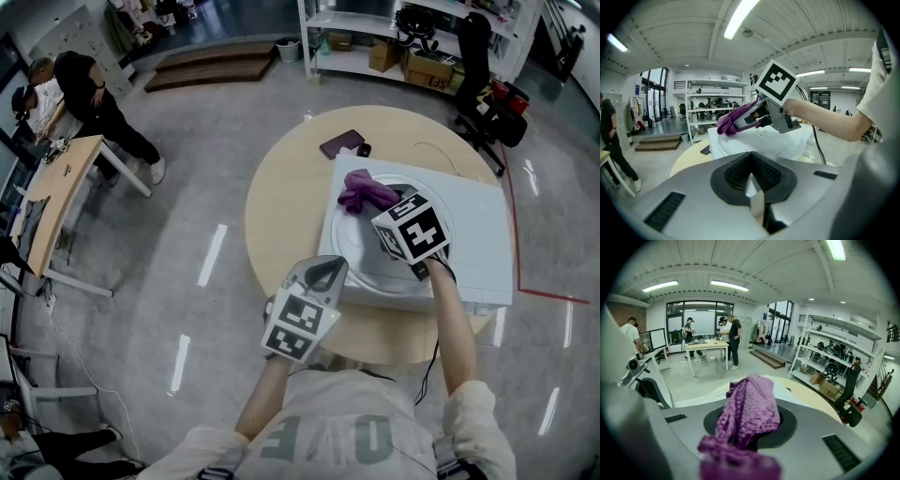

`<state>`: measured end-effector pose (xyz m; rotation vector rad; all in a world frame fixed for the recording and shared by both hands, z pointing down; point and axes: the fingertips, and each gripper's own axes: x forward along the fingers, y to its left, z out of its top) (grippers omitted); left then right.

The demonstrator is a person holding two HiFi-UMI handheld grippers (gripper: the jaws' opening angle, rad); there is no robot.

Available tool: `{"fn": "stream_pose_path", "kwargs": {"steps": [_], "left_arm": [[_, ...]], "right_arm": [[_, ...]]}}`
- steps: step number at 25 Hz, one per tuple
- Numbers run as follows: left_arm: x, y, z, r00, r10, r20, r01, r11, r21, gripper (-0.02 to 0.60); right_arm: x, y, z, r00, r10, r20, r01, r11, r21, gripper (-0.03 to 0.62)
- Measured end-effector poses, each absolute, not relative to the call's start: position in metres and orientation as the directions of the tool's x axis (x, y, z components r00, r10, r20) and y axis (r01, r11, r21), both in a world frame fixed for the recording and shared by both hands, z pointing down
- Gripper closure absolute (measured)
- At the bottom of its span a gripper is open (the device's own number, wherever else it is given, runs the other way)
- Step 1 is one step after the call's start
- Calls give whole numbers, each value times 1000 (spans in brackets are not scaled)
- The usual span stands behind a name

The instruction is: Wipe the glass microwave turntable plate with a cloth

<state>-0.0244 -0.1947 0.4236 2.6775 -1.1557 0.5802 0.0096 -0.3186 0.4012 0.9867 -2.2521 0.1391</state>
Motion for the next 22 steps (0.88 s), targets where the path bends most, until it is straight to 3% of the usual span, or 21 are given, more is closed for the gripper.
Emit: {"fn": "stream_pose_path", "kwargs": {"steps": [22], "left_arm": [[-26,-197,423,592,-678,435,-748,-664,-16,578]], "right_arm": [[155,-305,394,-229,-765,602,-855,454,251,545]]}}
